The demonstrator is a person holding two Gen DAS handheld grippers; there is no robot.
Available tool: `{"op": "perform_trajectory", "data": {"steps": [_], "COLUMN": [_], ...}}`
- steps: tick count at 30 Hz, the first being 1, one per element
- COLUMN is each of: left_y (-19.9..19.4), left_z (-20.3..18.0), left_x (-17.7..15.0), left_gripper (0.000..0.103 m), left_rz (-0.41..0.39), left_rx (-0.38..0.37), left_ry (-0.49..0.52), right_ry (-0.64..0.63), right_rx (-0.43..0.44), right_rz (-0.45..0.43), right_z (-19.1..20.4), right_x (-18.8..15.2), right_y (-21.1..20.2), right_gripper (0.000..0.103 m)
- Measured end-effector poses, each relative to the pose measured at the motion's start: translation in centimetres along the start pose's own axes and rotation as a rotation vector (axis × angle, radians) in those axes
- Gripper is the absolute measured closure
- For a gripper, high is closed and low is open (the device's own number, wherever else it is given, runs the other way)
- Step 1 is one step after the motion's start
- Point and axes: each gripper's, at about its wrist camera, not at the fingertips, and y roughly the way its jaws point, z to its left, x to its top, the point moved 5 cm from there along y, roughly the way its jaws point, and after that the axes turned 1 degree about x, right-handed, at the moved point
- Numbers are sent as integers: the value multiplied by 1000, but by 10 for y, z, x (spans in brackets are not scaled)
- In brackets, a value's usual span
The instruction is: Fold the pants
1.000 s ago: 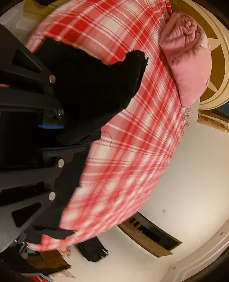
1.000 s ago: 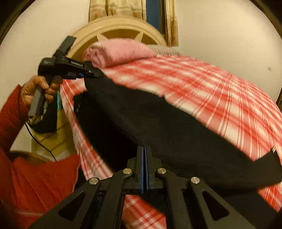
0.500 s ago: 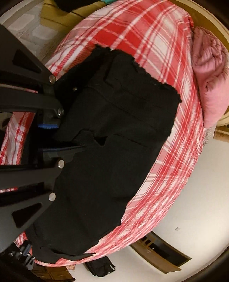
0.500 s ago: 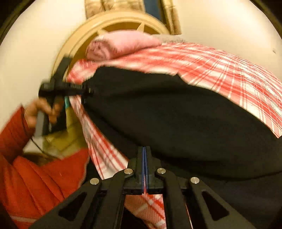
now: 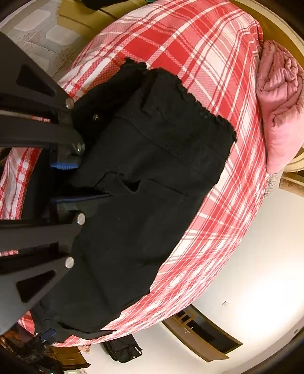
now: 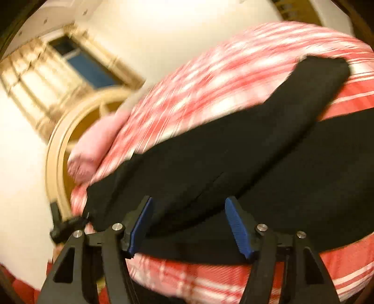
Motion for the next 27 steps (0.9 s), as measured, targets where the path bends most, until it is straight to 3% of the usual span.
{"op": "perform_trajectory", "data": {"steps": [3,12,15,18,19,20,22,27], "left_y": [1,0,1,3,3,2,1,-3], "left_z": [1,4,4,3,2,2,1,-3], "left_x": [-1,-1,-1,-2,-2,-3,-2,1], "left_gripper": [84,84,84,84,84,84,84,83], "left_rz": [0,6,8,9,7,5,-2,-20], "left_rx": [3,-3,5,15,19,23,28,21], "left_ry": [0,-16,-12,-10,-8,-4,4,18], "right_ry": [16,17,-7,-135,-168,-204,-227,-114], "right_rx": [-79,-250,-341,-480,-516,-548,-521,-338], "right_rz": [-81,-13,29,84,83,69,54,-10], "right_z": [-15,-24,-23,-13,-10,-9,-10,-12], "right_x": [15,28,30,24,21,19,20,28], "right_y": [-2,45,50,62,64,63,58,19], "right_gripper": [38,40,39,40,49,72,92,98]}}
